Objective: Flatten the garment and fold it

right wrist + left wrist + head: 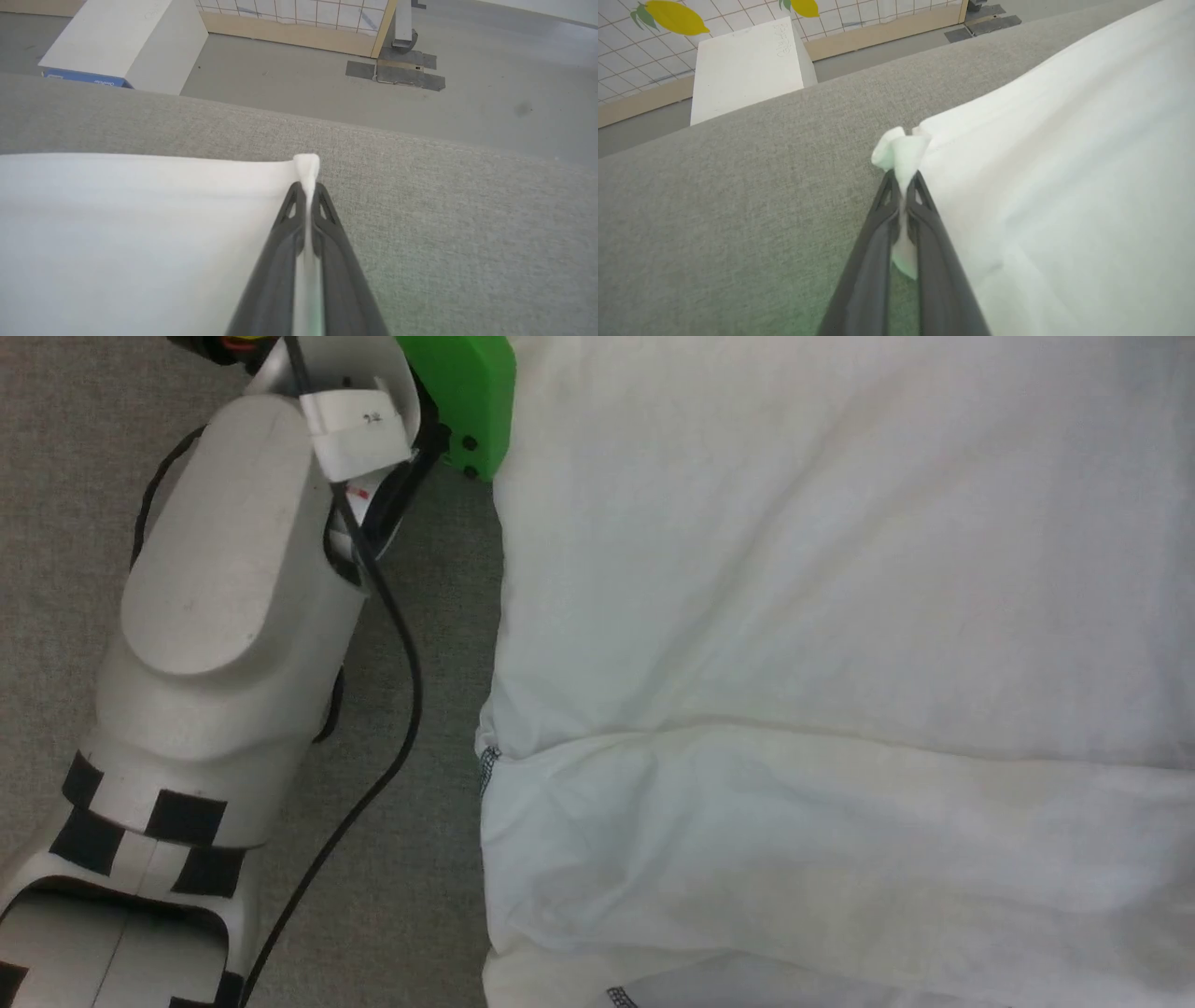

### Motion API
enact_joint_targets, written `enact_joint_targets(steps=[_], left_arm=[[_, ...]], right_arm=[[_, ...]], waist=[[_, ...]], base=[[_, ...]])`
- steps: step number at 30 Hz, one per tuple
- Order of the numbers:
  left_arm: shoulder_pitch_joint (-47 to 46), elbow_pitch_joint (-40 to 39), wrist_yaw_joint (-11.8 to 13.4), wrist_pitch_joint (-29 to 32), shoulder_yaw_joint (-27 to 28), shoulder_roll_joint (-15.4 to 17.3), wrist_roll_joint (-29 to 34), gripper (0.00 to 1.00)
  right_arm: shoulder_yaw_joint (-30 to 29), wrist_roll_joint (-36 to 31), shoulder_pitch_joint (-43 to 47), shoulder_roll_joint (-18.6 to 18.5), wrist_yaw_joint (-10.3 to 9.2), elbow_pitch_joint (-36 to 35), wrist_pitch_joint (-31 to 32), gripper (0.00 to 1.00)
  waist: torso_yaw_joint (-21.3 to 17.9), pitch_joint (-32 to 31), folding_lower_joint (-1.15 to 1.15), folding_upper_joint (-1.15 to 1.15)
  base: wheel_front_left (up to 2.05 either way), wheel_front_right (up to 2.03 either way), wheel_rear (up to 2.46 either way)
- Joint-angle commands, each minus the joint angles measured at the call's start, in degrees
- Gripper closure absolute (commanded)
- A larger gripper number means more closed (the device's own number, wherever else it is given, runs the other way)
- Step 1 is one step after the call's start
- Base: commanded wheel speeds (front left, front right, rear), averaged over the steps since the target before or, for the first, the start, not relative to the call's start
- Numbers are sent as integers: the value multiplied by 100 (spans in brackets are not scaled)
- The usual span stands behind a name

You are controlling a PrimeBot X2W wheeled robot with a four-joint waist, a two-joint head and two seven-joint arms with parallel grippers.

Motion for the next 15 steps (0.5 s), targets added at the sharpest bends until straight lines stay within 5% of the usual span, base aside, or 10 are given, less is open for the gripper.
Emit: enact_joint_targets(steps=[1,15], left_arm=[[-87,7,47,-167,74,24,-20,100],[218,-152,133,-1443,423,392,49,100]], right_arm=[[-52,77,-38,-51,-10,-30,-137,100],[-233,851,630,-384,-10,-321,-1093,100]], waist=[[-86,-136,0,0],[-494,-1270,0,0]], base=[[0,0,0],[0,0,0]])
